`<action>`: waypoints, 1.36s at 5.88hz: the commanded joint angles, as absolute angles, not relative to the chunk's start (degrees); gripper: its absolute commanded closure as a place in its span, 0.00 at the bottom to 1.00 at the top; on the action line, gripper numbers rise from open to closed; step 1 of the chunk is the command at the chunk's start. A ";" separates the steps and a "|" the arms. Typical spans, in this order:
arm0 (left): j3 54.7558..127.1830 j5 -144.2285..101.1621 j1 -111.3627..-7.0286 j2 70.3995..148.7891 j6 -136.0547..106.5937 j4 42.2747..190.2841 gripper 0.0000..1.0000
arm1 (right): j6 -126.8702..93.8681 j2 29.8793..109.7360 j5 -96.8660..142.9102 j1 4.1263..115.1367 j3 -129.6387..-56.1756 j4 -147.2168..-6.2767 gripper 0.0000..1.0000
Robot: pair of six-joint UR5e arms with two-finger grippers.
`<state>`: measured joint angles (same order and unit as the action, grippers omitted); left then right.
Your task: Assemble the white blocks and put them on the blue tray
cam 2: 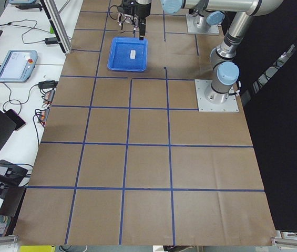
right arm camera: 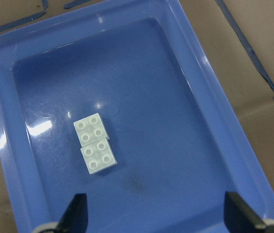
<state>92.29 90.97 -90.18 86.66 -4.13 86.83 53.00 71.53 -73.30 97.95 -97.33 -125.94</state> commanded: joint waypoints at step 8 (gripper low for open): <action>92.29 90.97 -90.18 86.66 -4.13 86.84 0.01 | 5.36 88.24 -88.77 89.56 -90.26 -89.46 0.00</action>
